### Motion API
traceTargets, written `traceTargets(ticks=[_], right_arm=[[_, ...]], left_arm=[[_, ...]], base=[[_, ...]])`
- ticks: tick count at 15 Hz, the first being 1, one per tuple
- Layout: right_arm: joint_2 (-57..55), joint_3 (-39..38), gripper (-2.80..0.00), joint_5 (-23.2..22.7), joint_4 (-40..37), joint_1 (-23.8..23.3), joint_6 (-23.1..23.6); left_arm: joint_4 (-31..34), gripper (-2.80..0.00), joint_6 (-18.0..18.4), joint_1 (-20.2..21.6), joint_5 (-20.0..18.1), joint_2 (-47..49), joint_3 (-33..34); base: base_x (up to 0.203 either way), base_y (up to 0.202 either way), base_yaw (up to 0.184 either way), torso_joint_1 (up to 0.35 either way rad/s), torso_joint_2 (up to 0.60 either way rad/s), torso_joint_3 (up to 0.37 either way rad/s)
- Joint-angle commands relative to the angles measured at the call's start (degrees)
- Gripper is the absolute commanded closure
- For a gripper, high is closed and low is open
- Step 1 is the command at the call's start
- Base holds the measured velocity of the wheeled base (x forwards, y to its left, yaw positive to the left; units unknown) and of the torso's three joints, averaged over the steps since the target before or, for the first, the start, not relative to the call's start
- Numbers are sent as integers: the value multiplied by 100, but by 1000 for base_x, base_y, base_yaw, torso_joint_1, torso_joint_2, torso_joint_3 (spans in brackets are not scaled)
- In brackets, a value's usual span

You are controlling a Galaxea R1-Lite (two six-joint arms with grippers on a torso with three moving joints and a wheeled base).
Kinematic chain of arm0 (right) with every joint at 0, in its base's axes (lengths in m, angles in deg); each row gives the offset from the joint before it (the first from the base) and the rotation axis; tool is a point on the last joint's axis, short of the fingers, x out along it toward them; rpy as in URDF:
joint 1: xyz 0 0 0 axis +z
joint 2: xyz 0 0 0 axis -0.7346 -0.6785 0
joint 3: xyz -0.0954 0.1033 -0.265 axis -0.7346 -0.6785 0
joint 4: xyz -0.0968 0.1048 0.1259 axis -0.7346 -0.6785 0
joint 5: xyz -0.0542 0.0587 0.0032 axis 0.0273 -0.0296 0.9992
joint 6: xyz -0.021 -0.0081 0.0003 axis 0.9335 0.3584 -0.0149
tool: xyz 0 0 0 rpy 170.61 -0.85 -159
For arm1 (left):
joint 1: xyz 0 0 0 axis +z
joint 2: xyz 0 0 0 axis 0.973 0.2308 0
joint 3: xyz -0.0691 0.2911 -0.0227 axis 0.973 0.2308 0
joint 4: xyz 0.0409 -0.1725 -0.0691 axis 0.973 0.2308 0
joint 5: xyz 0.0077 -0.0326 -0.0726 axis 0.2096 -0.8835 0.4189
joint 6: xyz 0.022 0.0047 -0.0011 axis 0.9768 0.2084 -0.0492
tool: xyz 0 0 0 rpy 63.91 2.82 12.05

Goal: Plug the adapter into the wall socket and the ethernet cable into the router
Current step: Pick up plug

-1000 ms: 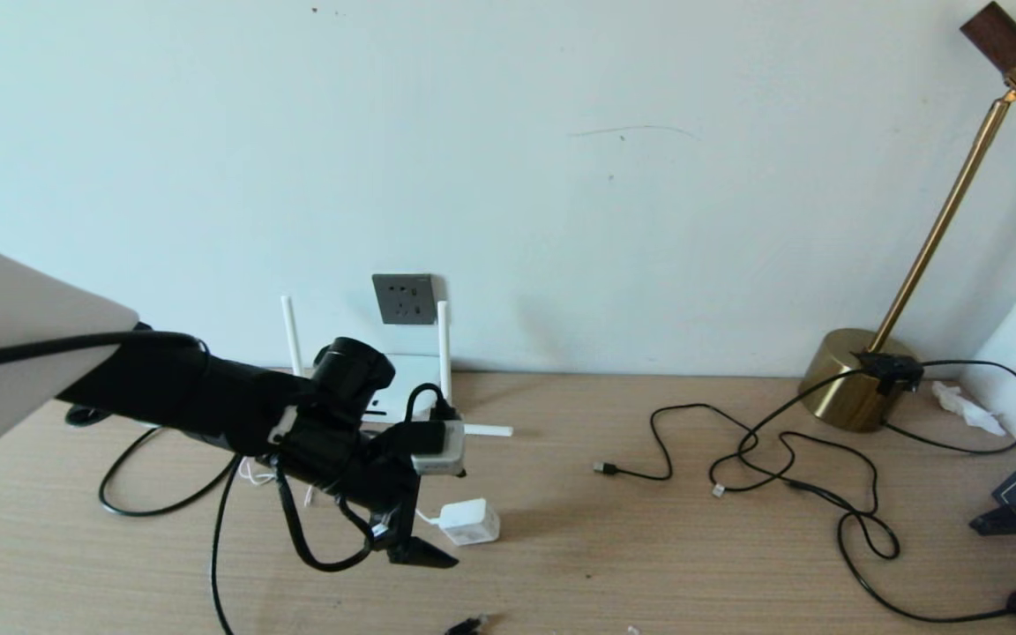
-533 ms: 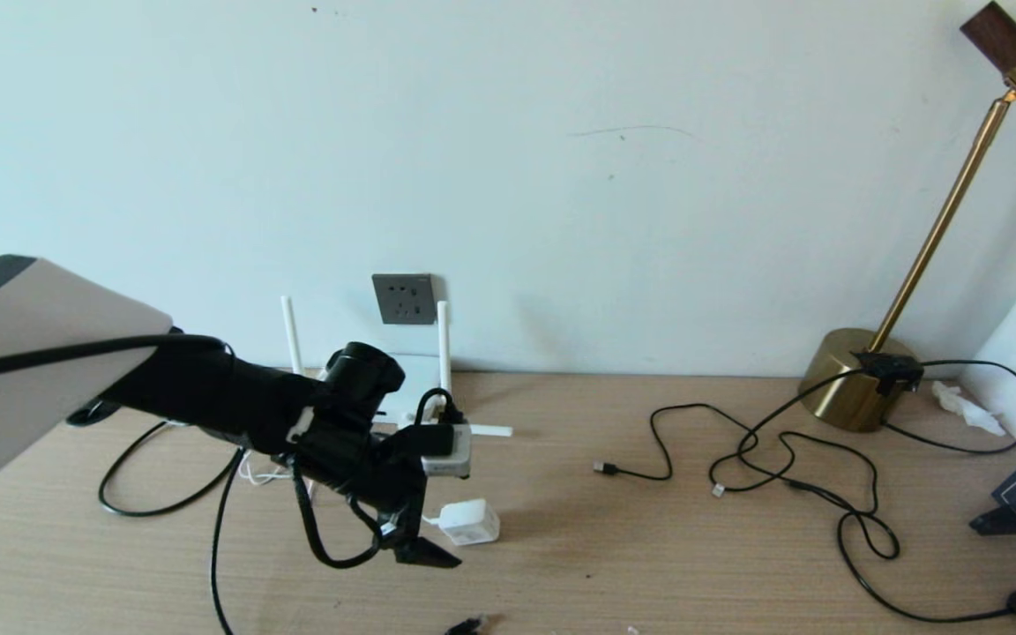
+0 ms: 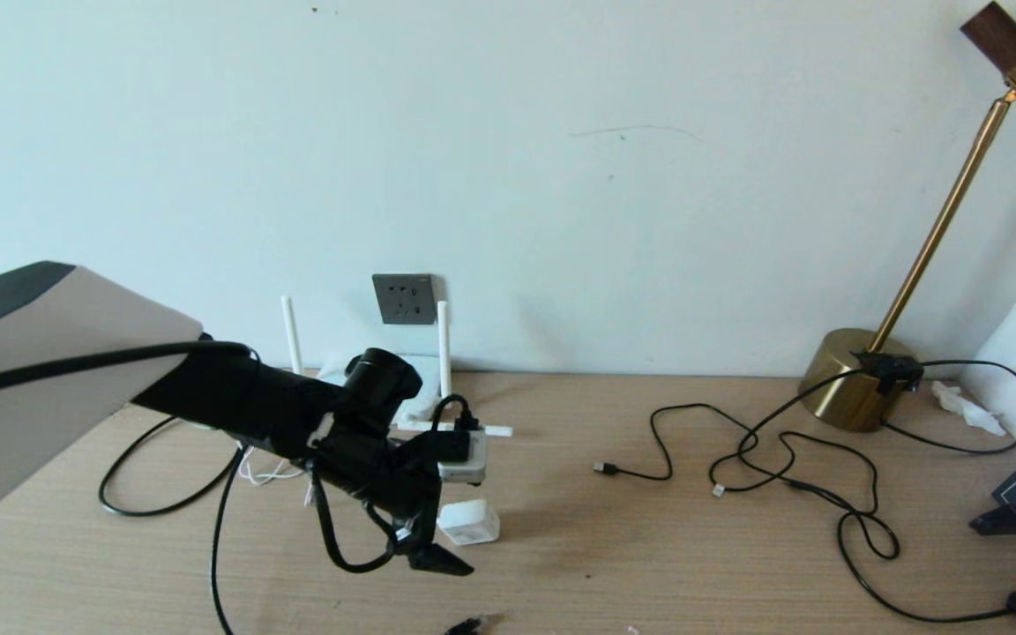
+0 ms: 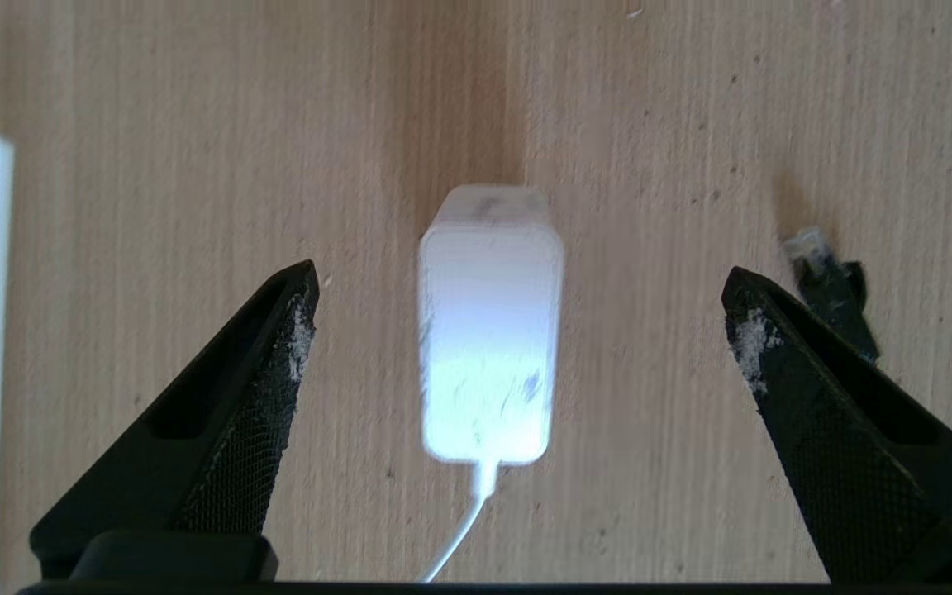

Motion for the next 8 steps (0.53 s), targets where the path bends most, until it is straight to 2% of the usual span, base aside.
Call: traceTargets(ticks=[1, 8], right_arm=[[1, 0, 0, 2, 4, 1, -3], [1, 0, 0, 2, 4, 1, -3]], left_arm=[[7, -280, -12, -11, -5, 23, 11], [7, -280, -21, 15, -5, 67, 73]], base=[[0, 0, 0, 0, 0, 0], [0, 0, 0, 0, 0, 0]])
